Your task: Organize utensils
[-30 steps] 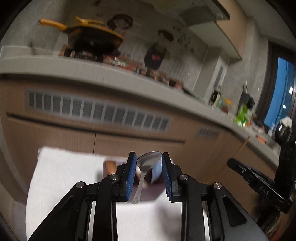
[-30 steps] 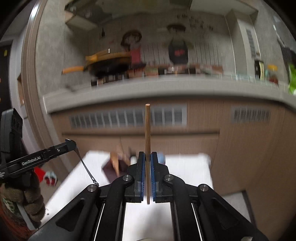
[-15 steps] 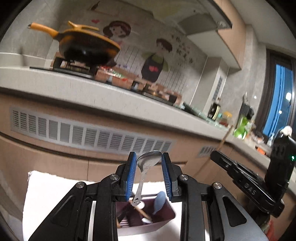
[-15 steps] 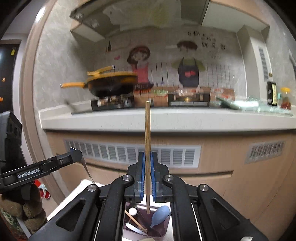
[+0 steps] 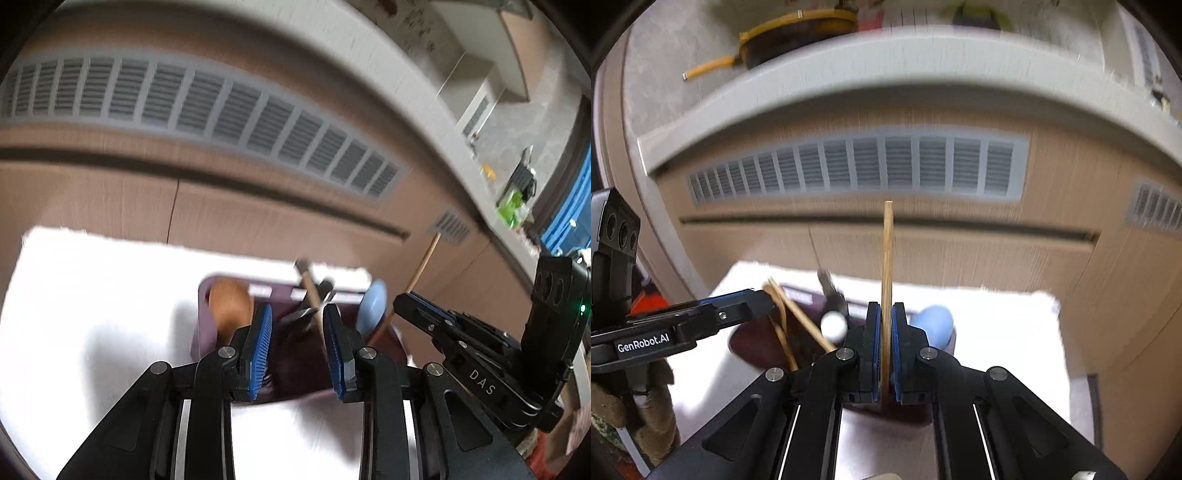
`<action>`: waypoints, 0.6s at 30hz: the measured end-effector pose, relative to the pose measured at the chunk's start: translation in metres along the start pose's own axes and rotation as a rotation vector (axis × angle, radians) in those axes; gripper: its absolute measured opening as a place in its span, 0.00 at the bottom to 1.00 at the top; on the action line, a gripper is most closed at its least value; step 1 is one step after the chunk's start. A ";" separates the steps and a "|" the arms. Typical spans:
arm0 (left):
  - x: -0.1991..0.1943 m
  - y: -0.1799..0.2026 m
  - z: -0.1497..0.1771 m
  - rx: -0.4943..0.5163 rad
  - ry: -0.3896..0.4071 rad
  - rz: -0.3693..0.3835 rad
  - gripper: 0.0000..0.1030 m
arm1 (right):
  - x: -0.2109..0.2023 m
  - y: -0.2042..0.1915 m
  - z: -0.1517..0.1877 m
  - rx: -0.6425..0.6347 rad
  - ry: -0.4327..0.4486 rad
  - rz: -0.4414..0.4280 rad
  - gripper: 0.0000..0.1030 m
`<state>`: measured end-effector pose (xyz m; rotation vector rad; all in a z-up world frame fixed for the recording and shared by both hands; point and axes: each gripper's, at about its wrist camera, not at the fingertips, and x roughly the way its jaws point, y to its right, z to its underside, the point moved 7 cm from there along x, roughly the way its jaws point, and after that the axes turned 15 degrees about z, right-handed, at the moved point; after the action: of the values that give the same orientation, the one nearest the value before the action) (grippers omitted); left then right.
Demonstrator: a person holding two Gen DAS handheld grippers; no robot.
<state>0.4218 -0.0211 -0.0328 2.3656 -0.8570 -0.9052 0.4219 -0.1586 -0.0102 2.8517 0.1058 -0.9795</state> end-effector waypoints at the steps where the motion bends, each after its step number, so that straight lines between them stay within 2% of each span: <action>1: 0.000 -0.001 0.005 0.001 -0.007 -0.003 0.30 | 0.005 0.000 0.007 0.004 -0.032 -0.013 0.06; 4: -0.014 0.004 0.019 0.015 0.013 -0.017 0.32 | 0.004 0.005 0.021 0.035 -0.073 -0.030 0.06; 7: -0.040 0.015 0.034 0.061 0.064 -0.065 0.35 | -0.017 0.013 0.034 0.068 -0.049 -0.044 0.09; 15: -0.111 0.060 0.107 0.272 0.187 -0.332 0.35 | -0.115 0.004 0.091 0.031 0.146 -0.050 0.15; 18: -0.129 0.072 0.134 0.262 0.179 -0.374 0.35 | -0.143 -0.003 0.122 0.002 0.153 -0.051 0.15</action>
<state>0.2227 -0.0084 -0.0256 2.8475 -0.4946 -0.7351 0.2351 -0.1764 -0.0180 2.9356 0.1923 -0.7692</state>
